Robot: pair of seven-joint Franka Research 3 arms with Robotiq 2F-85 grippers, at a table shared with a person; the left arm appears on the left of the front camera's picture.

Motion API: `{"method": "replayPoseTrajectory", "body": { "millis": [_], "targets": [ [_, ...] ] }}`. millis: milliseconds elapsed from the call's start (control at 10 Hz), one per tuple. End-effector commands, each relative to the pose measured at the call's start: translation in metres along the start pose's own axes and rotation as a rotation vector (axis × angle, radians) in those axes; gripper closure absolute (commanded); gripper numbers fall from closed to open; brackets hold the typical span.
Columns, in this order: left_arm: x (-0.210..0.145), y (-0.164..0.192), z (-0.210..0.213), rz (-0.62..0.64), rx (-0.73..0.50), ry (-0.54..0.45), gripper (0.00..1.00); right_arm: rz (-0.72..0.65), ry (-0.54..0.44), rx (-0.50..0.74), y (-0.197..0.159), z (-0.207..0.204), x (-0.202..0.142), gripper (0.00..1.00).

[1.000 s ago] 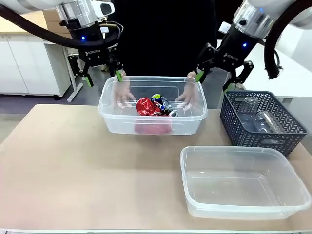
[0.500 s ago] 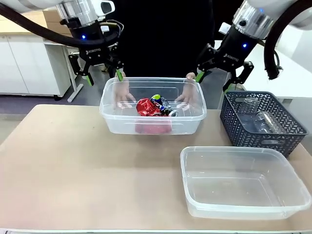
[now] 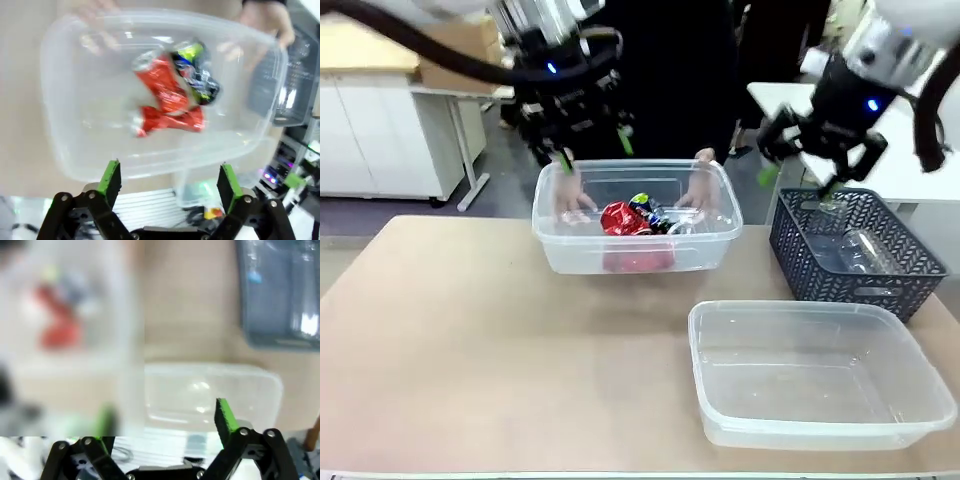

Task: Sort the waste into each basket.
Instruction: Pick up the Organizing box on the right side of the table and lift it.

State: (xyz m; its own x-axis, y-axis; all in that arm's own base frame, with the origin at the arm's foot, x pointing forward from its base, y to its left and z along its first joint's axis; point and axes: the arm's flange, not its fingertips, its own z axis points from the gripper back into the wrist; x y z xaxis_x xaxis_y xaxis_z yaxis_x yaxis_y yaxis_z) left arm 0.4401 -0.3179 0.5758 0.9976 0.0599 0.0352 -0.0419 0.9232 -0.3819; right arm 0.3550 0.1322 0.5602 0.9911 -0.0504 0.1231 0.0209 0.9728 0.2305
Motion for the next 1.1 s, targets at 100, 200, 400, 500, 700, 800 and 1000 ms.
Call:
{"method": "replayPoseTrajectory", "body": {
  "millis": [100,200,400,500,700,800,1000],
  "targets": [
    [-0.042,-0.062,-0.073,-0.051,0.080,0.235,0.00,0.104,-0.012,0.023,-0.114,-0.015,-0.076,0.00],
    [-0.054,-0.072,-0.084,-0.086,0.108,0.268,0.00,0.133,-0.017,-0.006,-0.126,-0.022,-0.086,0.00],
    [-0.063,-0.070,-0.093,-0.055,0.058,0.223,0.00,0.103,0.006,0.010,-0.112,-0.023,-0.081,0.00],
    [-0.063,-0.070,-0.093,-0.055,0.058,0.223,0.00,0.103,0.006,0.010,-0.112,-0.023,-0.081,0.00],
    [-0.063,-0.070,-0.093,-0.055,0.058,0.223,0.00,0.103,0.006,0.010,-0.112,-0.023,-0.081,0.00],
    [-0.061,-0.075,-0.098,-0.088,0.063,0.261,0.00,0.091,-0.005,-0.010,-0.120,-0.021,-0.084,0.00],
    [-0.098,-0.052,-0.124,-0.051,0.114,0.297,0.00,0.176,0.059,-0.065,-0.139,-0.053,-0.079,0.00]
  ]
}}
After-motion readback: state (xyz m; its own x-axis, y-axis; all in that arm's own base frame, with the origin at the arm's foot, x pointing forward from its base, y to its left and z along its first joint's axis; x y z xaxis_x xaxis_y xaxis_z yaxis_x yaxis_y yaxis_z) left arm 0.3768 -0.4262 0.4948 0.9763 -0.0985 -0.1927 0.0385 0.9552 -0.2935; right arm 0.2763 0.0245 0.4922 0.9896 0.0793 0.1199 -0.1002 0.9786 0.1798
